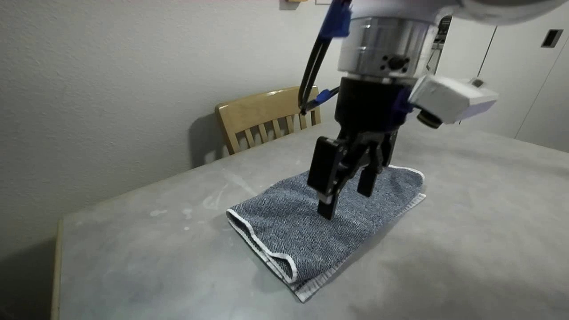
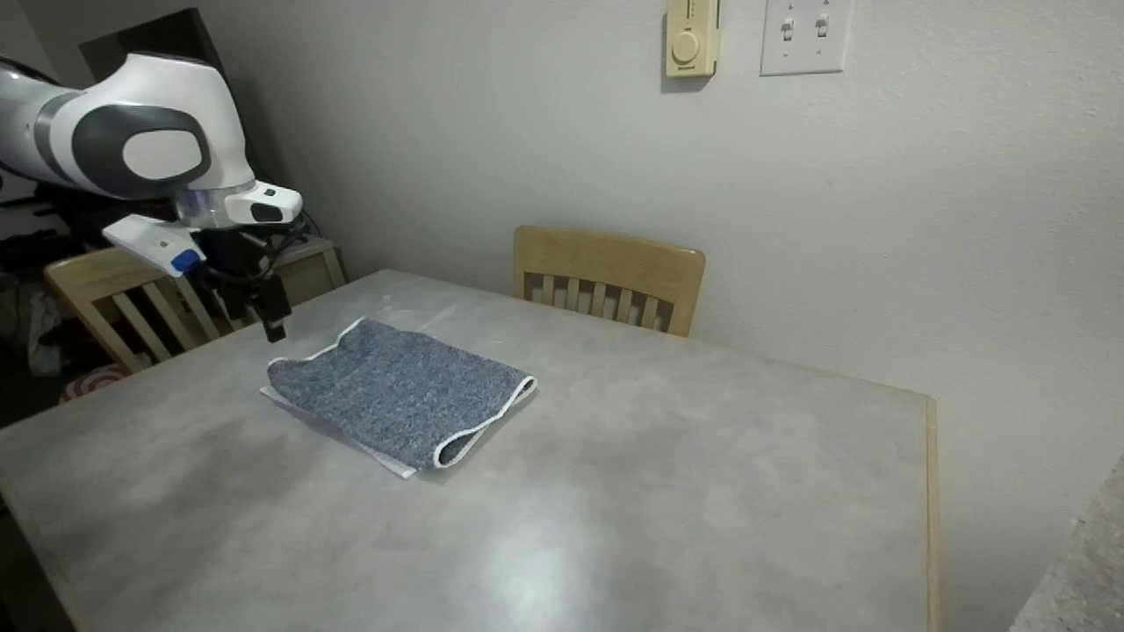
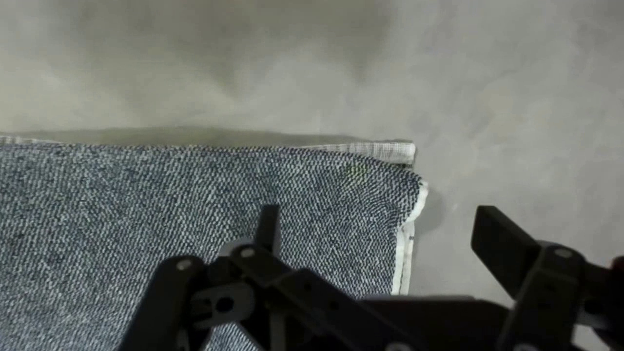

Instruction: Fold the towel

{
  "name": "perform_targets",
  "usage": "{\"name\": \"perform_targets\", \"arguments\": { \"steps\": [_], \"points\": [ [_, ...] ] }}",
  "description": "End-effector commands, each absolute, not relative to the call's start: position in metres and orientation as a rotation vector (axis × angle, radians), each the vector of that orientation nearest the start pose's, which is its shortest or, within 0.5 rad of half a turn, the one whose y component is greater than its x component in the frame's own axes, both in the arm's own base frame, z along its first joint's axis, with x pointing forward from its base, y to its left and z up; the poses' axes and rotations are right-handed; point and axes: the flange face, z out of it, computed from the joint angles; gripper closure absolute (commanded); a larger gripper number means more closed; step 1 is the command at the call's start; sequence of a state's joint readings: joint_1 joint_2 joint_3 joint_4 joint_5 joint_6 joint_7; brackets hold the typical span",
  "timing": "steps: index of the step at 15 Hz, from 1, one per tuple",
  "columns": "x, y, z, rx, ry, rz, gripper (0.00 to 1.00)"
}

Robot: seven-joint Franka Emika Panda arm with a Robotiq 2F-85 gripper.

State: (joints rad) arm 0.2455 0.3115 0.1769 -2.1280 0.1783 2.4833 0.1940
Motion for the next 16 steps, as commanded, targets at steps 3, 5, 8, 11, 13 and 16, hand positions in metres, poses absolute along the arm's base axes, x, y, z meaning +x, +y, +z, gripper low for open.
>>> {"name": "perform_targets", "arguments": {
  "steps": [3, 5, 8, 11, 13, 16],
  "points": [
    [0.533, 0.241, 0.258, -2.967, -0.121, 0.026, 0.00],
    [0.534, 0.239, 0.265, -2.965, -0.117, 0.009, 0.00],
    [0.534, 0.239, 0.268, -2.965, -0.118, 0.002, 0.00],
    [0.545, 0.245, 0.259, -2.980, -0.176, 0.061, 0.00],
    [0.554, 0.255, 0.247, -2.993, -0.268, 0.136, 0.00],
    [0.567, 0.278, 0.228, -3.000, -0.409, 0.270, 0.00]
  ]
}}
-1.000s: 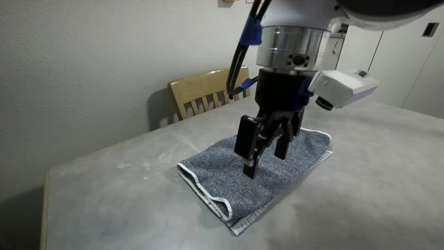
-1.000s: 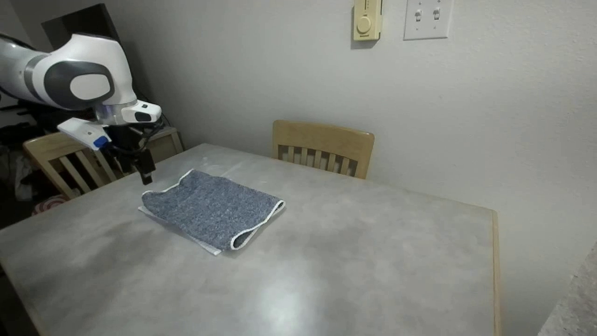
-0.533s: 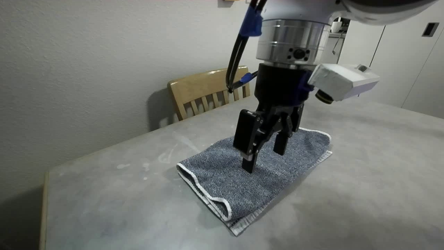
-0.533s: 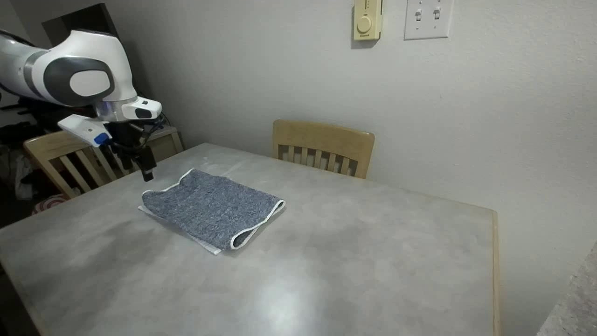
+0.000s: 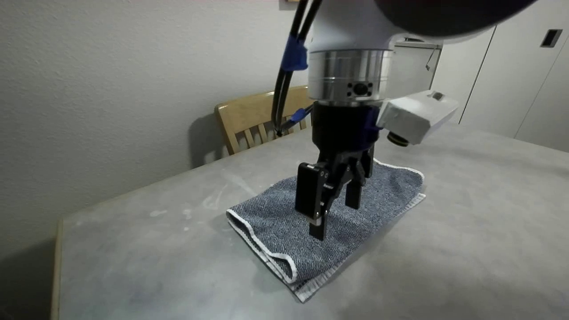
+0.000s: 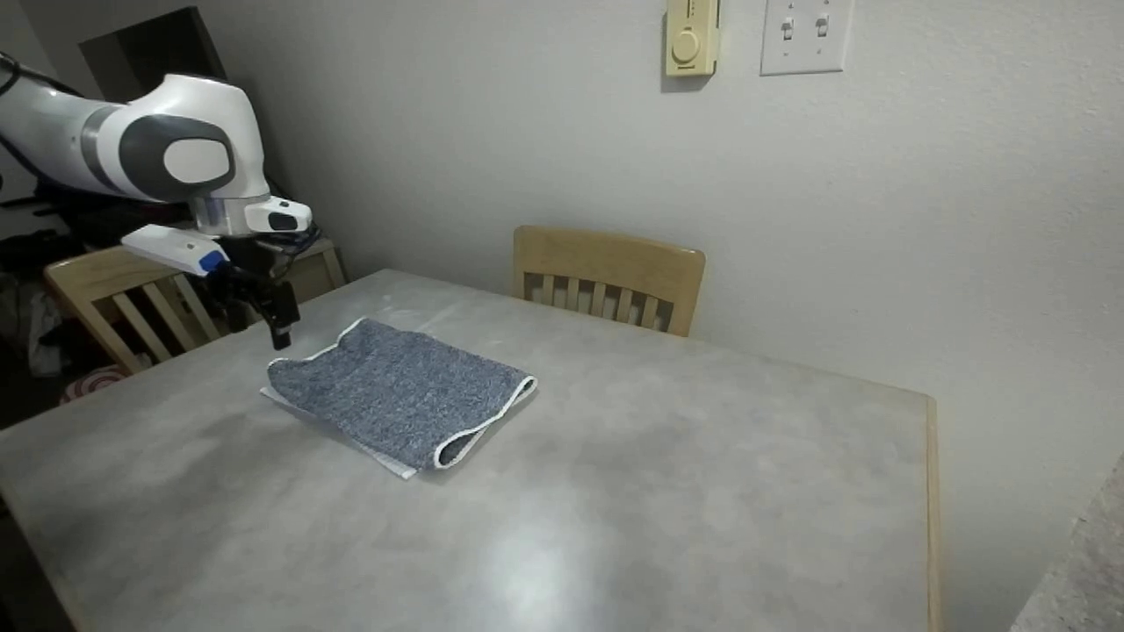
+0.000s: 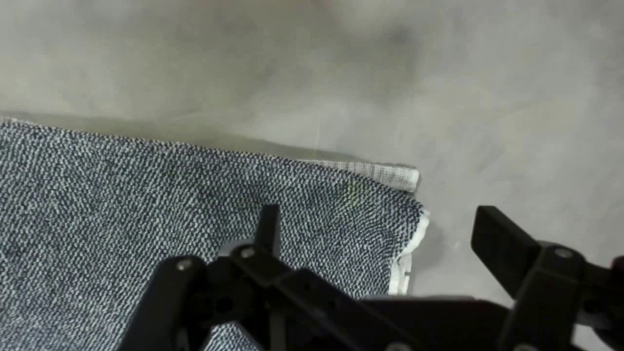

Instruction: Fold the towel

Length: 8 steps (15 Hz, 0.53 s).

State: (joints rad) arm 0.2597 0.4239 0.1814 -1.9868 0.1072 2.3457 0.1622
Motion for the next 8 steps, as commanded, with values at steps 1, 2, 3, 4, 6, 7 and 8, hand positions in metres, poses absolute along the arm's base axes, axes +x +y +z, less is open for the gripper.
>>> {"name": "perform_targets", "arguments": {
  "steps": [1, 2, 3, 4, 6, 7, 8],
  "points": [
    [0.571, 0.285, 0.223, -3.003, -0.450, 0.308, 0.00],
    [0.575, 0.293, 0.216, -3.010, -0.491, 0.352, 0.00],
    [0.578, 0.300, 0.212, -3.015, -0.519, 0.384, 0.00],
    [0.581, 0.306, 0.208, -3.024, -0.549, 0.420, 0.00],
    [0.586, 0.319, 0.200, -3.035, -0.600, 0.473, 0.00],
    [0.589, 0.324, 0.198, -3.053, -0.600, 0.477, 0.00],
    [0.577, 0.316, 0.203, -3.033, -0.560, 0.444, 0.00]
  ]
}}
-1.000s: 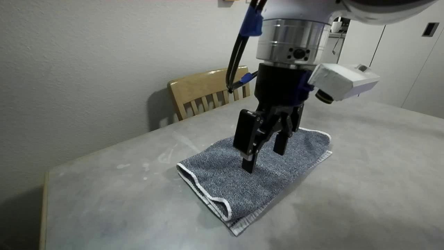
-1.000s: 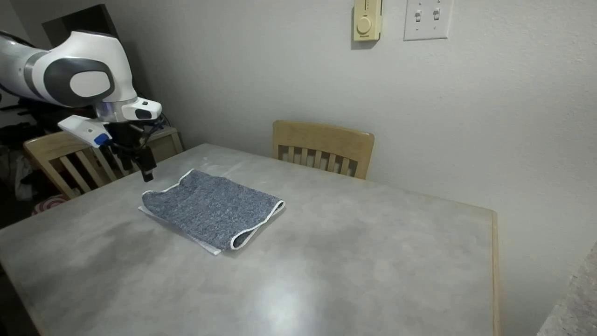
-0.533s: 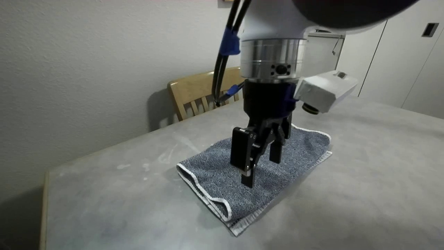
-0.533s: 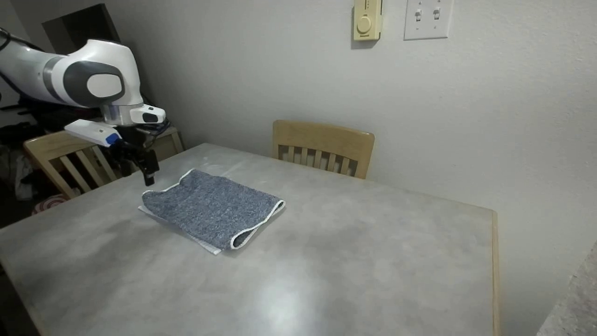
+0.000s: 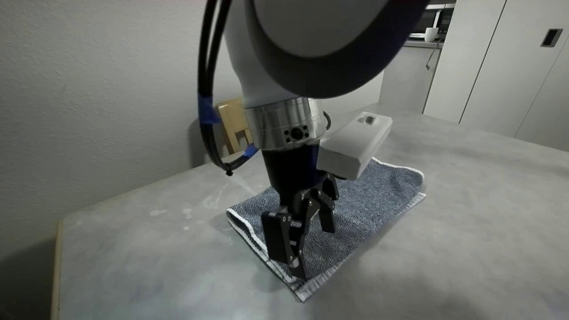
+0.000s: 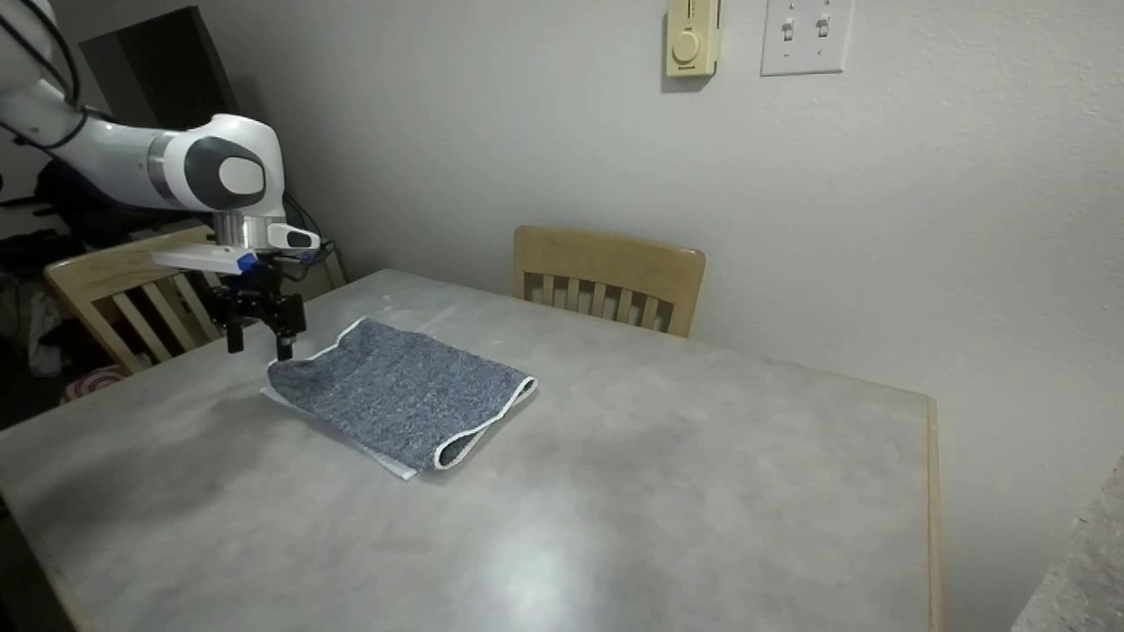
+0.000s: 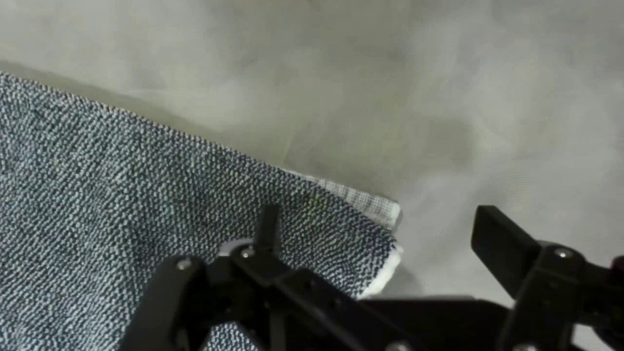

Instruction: Fold the towel

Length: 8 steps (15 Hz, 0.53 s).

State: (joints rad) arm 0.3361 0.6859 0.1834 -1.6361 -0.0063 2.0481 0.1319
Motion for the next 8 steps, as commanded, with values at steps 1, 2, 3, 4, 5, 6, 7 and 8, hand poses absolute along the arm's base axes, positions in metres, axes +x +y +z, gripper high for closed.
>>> {"name": "perform_targets", "arguments": {
  "steps": [1, 2, 3, 4, 5, 6, 7, 8],
  "points": [
    [0.580, 0.322, 0.200, -3.036, -0.575, 0.455, 0.00],
    [0.583, 0.325, 0.198, -3.036, -0.581, 0.457, 0.00],
    [0.584, 0.327, 0.197, -3.036, -0.583, 0.458, 0.00],
    [0.585, 0.327, 0.197, -3.036, -0.582, 0.459, 0.00],
    [0.586, 0.327, 0.196, -3.044, -0.571, 0.443, 0.00],
    [0.588, 0.328, 0.194, -3.047, -0.564, 0.430, 0.00],
    [0.589, 0.329, 0.192, -3.051, -0.561, 0.431, 0.00],
    [0.589, 0.331, 0.188, -3.055, -0.561, 0.444, 0.00]
  ]
}}
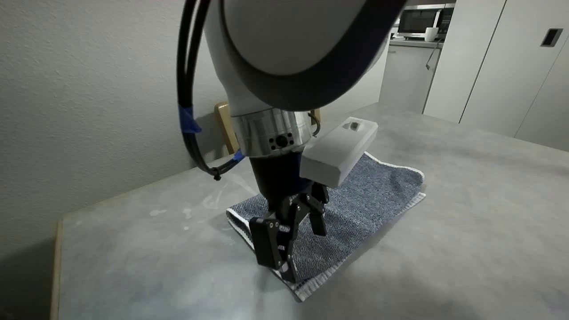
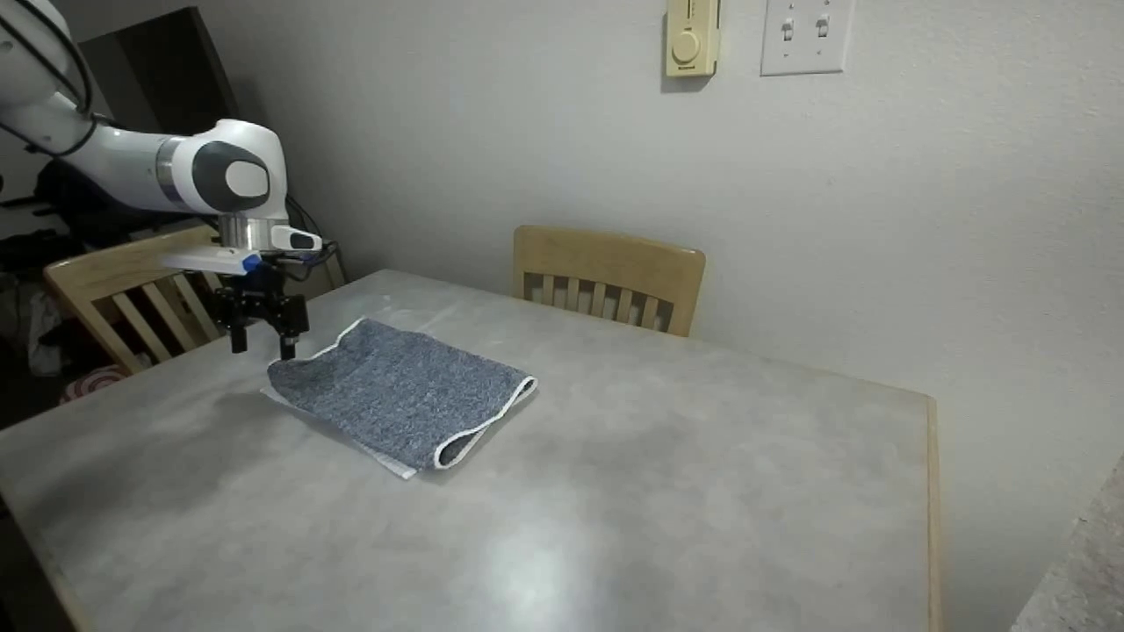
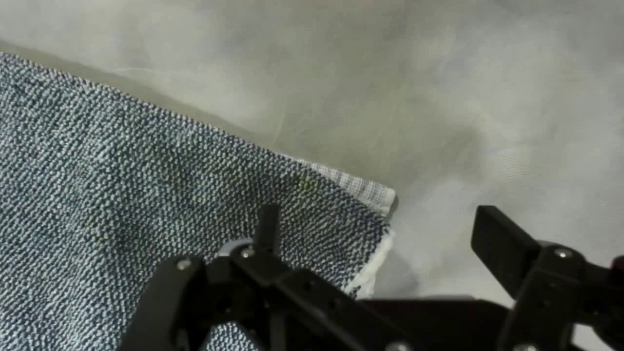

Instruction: Fold the towel

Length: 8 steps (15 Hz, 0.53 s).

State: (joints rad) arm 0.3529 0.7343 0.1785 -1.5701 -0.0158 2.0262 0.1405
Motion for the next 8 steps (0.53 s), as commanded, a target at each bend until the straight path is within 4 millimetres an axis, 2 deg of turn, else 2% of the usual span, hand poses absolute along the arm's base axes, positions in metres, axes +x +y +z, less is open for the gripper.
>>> {"name": "perform_targets", "arguments": {
  "steps": [1, 5, 8],
  "points": [
    [0.589, 0.333, 0.184, -3.061, -0.563, 0.456, 0.00],
    [0.586, 0.345, 0.166, -3.126, -0.652, 0.497, 0.00],
    [0.586, 0.358, 0.161, -3.172, -0.765, 0.447, 0.00]
  ]
}}
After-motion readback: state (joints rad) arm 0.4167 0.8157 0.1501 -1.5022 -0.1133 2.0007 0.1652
